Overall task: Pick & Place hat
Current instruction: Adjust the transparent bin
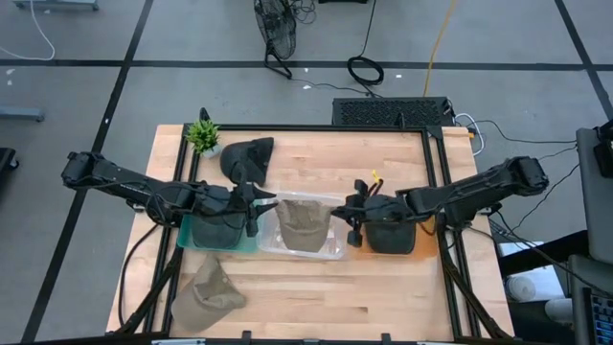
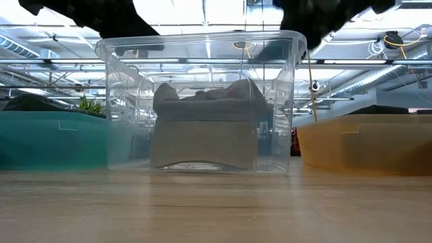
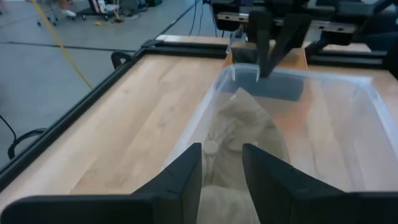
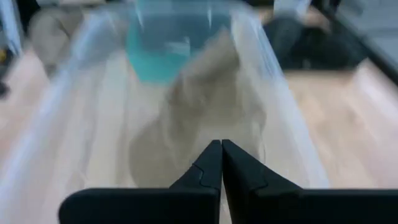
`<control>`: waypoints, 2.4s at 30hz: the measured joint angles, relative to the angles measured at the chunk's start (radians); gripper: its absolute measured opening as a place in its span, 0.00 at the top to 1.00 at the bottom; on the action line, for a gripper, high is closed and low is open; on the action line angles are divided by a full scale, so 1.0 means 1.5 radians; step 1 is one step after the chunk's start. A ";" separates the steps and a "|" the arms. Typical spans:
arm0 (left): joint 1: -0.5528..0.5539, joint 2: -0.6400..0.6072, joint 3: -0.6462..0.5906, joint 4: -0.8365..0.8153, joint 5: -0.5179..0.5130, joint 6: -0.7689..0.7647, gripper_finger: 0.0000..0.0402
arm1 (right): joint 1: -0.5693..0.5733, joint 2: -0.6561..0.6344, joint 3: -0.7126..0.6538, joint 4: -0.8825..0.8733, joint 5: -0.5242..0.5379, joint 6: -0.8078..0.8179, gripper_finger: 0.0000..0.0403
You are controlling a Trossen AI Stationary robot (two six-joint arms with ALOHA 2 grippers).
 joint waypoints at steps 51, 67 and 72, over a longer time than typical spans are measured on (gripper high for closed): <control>-0.039 0.045 0.006 0.008 0.181 0.040 0.68 | 0.034 -0.075 0.000 -0.041 -0.016 -0.055 1.00; -0.131 0.037 0.035 0.176 0.175 0.213 0.68 | 0.241 0.104 0.247 -0.194 0.039 -0.101 0.94; -0.131 0.037 0.035 0.160 0.140 0.163 0.68 | 0.216 0.189 0.348 -0.319 0.037 -0.034 0.80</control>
